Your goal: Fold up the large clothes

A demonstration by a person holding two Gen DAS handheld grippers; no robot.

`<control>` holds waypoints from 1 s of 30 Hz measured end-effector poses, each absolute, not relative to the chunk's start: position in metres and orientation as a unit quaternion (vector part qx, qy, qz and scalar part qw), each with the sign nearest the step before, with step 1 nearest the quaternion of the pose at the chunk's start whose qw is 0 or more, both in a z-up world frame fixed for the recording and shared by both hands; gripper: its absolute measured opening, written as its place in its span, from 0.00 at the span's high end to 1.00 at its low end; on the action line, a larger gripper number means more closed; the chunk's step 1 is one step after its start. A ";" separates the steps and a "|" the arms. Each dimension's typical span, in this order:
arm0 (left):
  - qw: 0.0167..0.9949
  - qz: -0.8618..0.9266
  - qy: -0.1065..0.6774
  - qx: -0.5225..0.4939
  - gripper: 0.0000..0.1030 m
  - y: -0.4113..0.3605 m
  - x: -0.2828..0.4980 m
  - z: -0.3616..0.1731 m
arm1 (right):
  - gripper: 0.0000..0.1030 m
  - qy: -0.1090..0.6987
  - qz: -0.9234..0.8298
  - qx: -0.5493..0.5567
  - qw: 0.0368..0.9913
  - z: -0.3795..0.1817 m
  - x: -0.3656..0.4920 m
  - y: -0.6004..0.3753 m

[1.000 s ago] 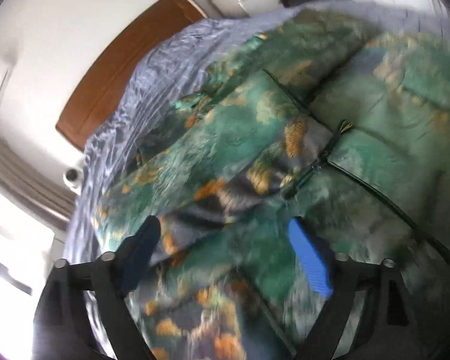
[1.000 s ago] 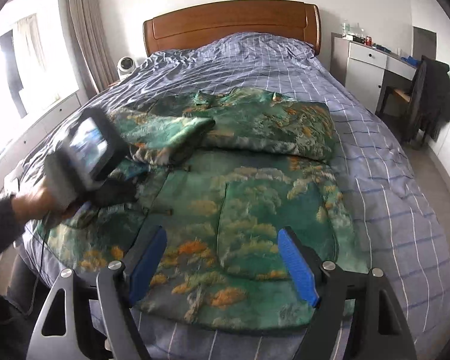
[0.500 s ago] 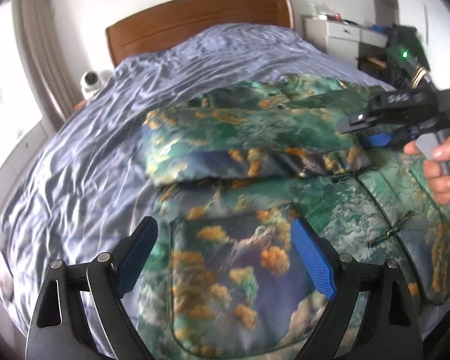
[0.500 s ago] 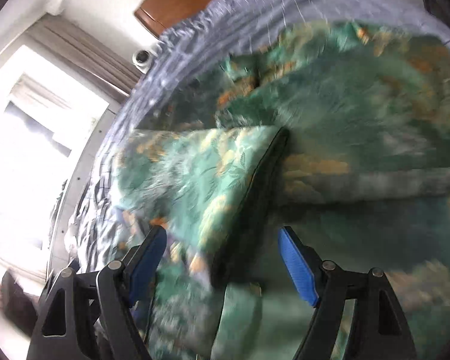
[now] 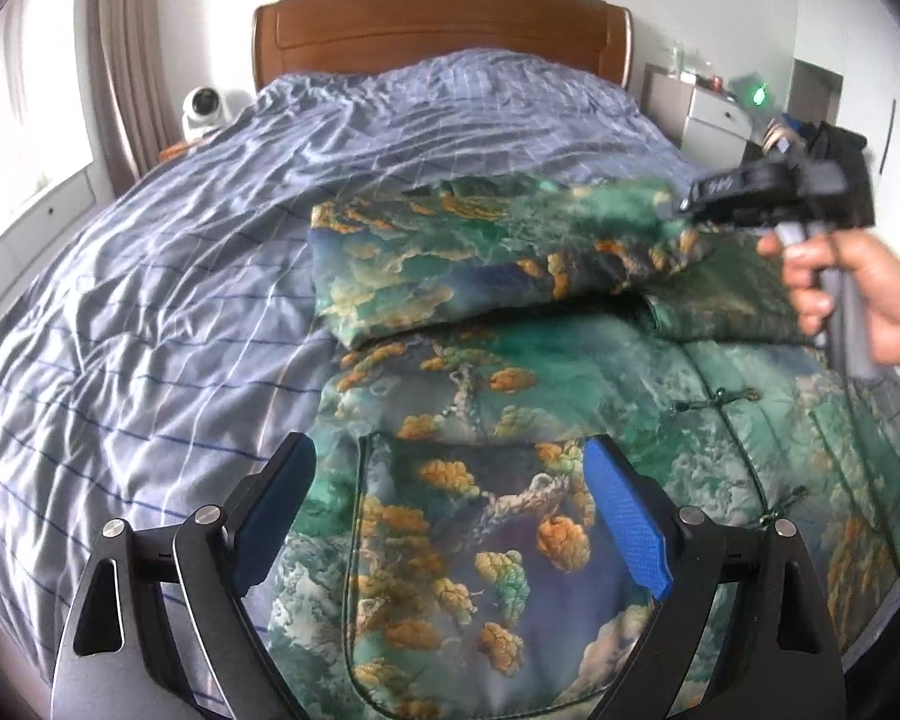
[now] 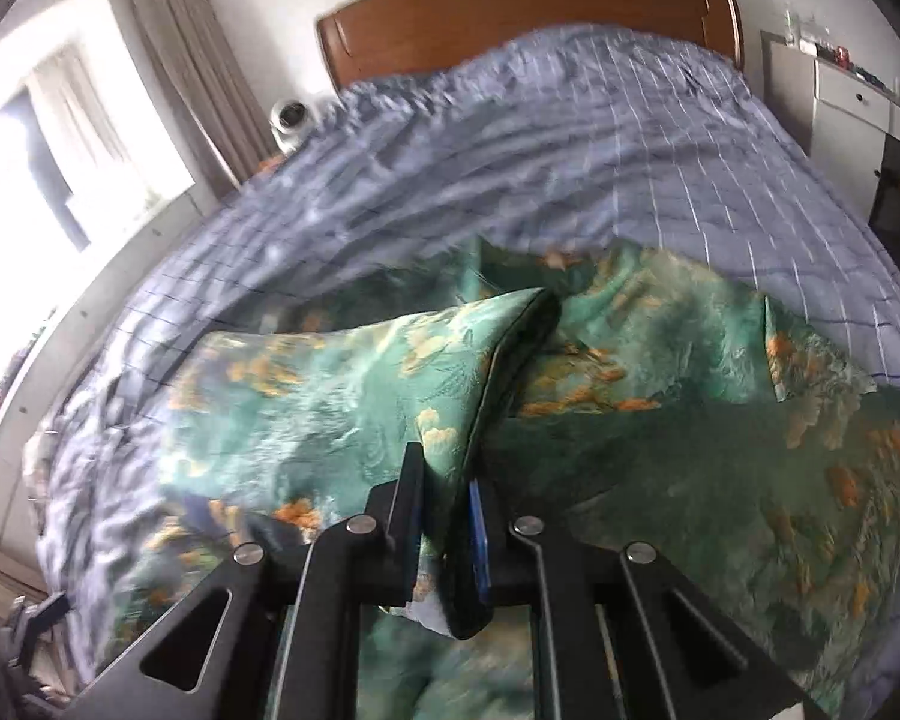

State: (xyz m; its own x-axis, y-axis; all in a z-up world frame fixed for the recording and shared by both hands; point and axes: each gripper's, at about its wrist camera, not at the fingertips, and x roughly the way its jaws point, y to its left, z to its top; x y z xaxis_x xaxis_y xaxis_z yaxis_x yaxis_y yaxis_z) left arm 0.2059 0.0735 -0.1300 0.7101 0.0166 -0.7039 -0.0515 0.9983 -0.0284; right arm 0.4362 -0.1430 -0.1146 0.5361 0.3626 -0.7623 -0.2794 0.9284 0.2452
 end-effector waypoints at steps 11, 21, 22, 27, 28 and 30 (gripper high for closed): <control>0.918 -0.009 0.393 -0.050 0.11 0.098 0.277 -0.104 | 0.50 0.464 0.161 0.013 0.871 -0.151 0.422 -0.150; 0.871 -0.005 0.488 -0.053 0.41 0.103 0.414 -0.169 | 0.48 0.396 0.253 -0.034 0.882 -0.121 0.410 -0.108; 0.867 -0.005 0.496 -0.051 0.41 0.105 0.416 -0.182 | 0.48 0.410 0.258 -0.032 0.874 -0.133 0.415 -0.103; 0.871 -0.004 0.490 -0.026 0.42 0.098 0.413 -0.199 | 0.50 0.470 0.246 -0.032 0.847 -0.186 0.428 -0.099; 0.873 -0.002 0.488 -0.019 0.42 0.096 0.412 -0.199 | 0.50 0.470 0.246 -0.024 0.847 -0.189 0.429 -0.101; 0.874 0.000 0.486 -0.015 0.42 0.095 0.408 -0.195 | 0.50 0.473 0.244 -0.013 0.846 -0.192 0.430 -0.104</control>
